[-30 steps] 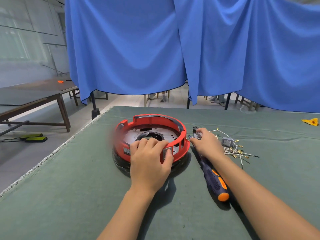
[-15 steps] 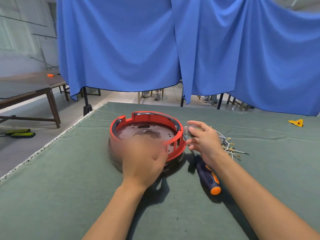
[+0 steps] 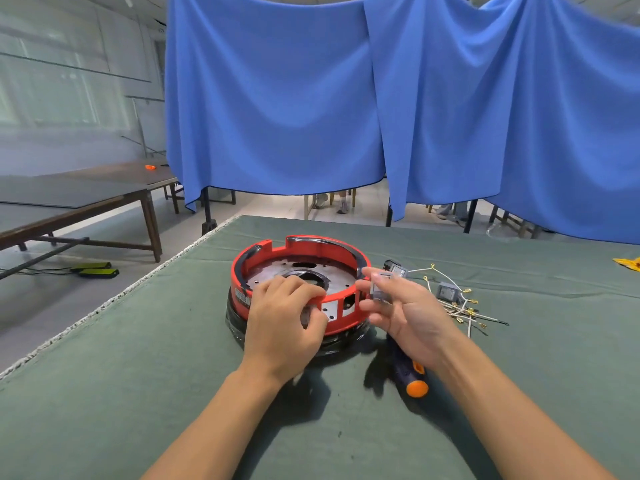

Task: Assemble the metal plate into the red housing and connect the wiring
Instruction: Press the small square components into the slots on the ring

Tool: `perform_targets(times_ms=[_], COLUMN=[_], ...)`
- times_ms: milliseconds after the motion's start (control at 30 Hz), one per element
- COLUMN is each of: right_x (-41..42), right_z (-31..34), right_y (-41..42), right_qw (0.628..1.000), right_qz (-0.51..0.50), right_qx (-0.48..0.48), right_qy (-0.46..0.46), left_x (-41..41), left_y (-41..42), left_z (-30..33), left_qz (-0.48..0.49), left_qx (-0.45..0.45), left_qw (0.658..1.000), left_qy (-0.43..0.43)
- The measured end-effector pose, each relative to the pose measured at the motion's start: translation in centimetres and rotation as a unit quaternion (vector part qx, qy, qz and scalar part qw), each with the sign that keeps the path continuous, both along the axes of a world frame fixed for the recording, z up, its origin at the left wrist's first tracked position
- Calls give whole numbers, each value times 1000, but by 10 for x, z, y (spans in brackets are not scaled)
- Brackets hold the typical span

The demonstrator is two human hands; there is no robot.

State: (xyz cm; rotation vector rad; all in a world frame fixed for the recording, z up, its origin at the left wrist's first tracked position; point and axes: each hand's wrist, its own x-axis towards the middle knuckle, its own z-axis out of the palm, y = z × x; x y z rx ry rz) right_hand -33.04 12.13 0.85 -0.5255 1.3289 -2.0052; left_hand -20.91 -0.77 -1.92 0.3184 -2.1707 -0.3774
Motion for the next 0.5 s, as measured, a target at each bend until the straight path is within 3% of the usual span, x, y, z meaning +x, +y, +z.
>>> perform_targets(times_ms=[167, 333, 500], right_x=[9, 23, 29], right_z=[8, 15, 14], right_y=[3, 2, 4], right_qw=[985, 963, 963], right_qz=[-96, -120, -129], right_qx=[45, 76, 81], right_qy=[138, 227, 221], left_x=[0, 0, 1], left_y=[-5, -8, -8], left_z=[1, -1, 3], left_qz=[-18, -25, -44], left_qx=[39, 118, 165], left_qw=[999, 991, 979], left_qy=[27, 65, 109])
